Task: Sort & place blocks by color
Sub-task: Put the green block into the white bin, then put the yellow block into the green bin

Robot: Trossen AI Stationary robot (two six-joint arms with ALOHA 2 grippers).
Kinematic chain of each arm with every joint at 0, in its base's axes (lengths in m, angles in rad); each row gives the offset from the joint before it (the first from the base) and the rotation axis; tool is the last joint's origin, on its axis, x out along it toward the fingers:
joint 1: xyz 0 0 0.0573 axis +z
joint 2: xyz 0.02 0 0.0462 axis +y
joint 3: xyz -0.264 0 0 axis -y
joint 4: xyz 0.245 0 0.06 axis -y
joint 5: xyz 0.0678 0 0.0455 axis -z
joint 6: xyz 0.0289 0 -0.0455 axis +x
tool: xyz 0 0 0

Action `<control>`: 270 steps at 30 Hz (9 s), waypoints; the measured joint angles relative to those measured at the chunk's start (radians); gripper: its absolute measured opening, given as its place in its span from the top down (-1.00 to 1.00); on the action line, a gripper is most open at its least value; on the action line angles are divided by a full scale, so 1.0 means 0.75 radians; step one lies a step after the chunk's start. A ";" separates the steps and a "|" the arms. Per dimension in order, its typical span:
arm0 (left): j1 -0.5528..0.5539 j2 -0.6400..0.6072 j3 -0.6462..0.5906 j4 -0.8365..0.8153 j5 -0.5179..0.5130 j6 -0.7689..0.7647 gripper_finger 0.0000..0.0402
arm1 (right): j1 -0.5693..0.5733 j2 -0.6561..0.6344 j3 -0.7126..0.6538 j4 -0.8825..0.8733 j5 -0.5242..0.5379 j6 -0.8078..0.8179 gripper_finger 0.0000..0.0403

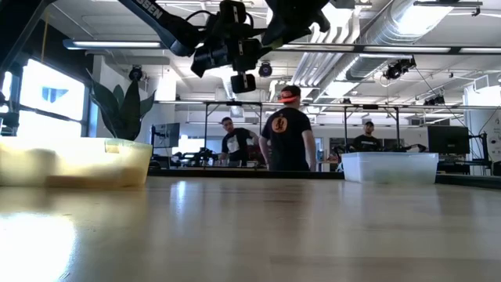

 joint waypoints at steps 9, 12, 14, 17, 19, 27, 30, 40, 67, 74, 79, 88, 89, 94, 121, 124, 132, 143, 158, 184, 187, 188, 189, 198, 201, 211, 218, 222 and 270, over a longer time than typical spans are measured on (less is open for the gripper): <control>0.000 0.000 0.000 0.002 -0.027 0.024 0.24 | -0.026 0.000 -0.001 -0.004 -0.031 -0.039 0.48; 0.001 0.000 0.000 0.027 -0.033 0.060 0.15 | -0.040 0.000 -0.001 -0.005 -0.035 -0.075 0.48; 0.001 0.000 0.000 0.050 -0.035 0.062 0.09 | -0.051 -0.001 -0.001 -0.004 -0.052 -0.099 0.48; 0.002 0.000 0.000 0.079 -0.049 0.063 0.01 | -0.063 -0.001 -0.001 -0.008 -0.060 -0.140 0.48; 0.004 0.001 0.000 0.088 -0.069 0.065 -0.04 | -0.070 -0.001 -0.001 -0.030 -0.061 -0.168 0.48; 0.063 0.001 0.000 0.100 -0.113 0.102 -0.06 | -0.115 -0.070 -0.005 -0.210 -0.090 -0.220 0.48; 0.089 -0.001 0.001 0.097 -0.144 0.102 -0.06 | -0.140 -0.128 -0.005 -0.281 -0.105 -0.222 0.48; 0.106 -0.001 0.001 0.084 -0.311 0.160 -0.05 | -0.343 -0.272 -0.003 -0.608 -0.375 -0.084 0.48; -0.024 -0.099 0.001 -0.248 -0.793 0.523 -0.05 | -1.274 -0.221 -0.061 -0.983 -1.043 0.206 0.48; -0.062 -0.259 0.001 -0.549 -1.181 0.778 -0.05 | -1.318 -0.134 -0.178 -0.897 -0.967 0.201 0.48; -0.100 -0.367 0.001 -0.705 -1.393 0.930 -0.05 | -1.318 -0.069 -0.205 -0.882 -0.930 0.206 0.44; -0.176 -0.519 0.001 -1.011 -1.501 1.009 -0.05 | -1.318 0.030 -0.205 -0.864 -0.932 0.131 0.42; -0.184 -0.532 0.001 -1.040 -1.521 1.009 -0.05 | -1.318 0.041 -0.205 -0.856 -0.933 0.129 0.42; -0.236 -0.585 0.001 -1.143 -1.658 1.000 -0.05 | -1.315 0.076 -0.205 -0.839 -0.943 0.103 0.36; -0.448 -0.806 -0.347 -1.187 -1.974 0.819 -0.05 | -0.999 -0.114 -0.204 -1.034 -1.141 0.396 -0.01; -0.474 -0.860 -0.402 -1.167 -1.983 0.803 -0.05 | -0.892 -0.162 -0.204 -1.050 -1.141 0.523 -0.01; -0.556 -0.986 -0.479 -1.163 -2.021 0.798 -0.05 | -0.531 -0.255 -0.204 -1.078 -1.141 0.911 -0.01; -0.729 -1.133 -0.575 -1.122 -2.029 0.798 -0.05 | -0.013 -0.260 -0.204 -1.083 -1.141 1.252 -0.01; -0.841 -1.156 -0.587 -1.117 -2.008 0.813 -0.05 | 0.559 -0.253 -0.204 -0.996 -1.154 1.488 -0.03; -0.845 -1.155 -0.587 -1.116 -2.034 0.723 -0.05 | 0.983 0.175 -0.203 -0.737 -1.241 1.560 -0.14; -0.845 -1.155 -0.587 -1.116 -2.034 0.716 -0.05 | 1.011 0.220 -0.203 -0.719 -1.283 1.580 -0.14; -0.845 -1.155 -0.587 -1.116 -2.034 0.716 -0.05 | 1.022 0.234 -0.203 -0.710 -1.290 1.588 -0.14; -0.845 -1.155 -0.587 -1.116 -2.034 0.713 -0.05 | 1.032 0.248 -0.203 -0.698 -1.294 1.598 -0.14; -0.844 -1.155 -0.587 -1.115 -2.033 0.681 -0.05 | 1.115 0.339 -0.203 -0.582 -1.311 1.714 -0.14; -0.844 -1.155 -0.587 -1.115 -2.033 0.678 -0.05 | 1.137 0.360 -0.203 -0.582 -1.311 1.742 -0.14; -0.844 -1.155 -0.587 -1.115 -2.033 0.678 -0.05 | 1.169 0.380 -0.203 -0.576 -1.273 1.816 -0.02; -0.844 -1.155 -0.587 -1.116 -2.033 0.678 -0.05 | 1.165 0.392 -0.203 -0.562 -1.241 1.814 0.23; -0.844 -1.155 -0.587 -1.116 -2.033 0.681 -0.05 | 1.165 0.421 -0.203 -0.558 -1.262 1.815 0.24; -0.948 -1.154 -0.586 -0.645 -1.859 1.197 -0.05 | 0.361 0.088 -0.203 0.308 -0.847 1.035 0.47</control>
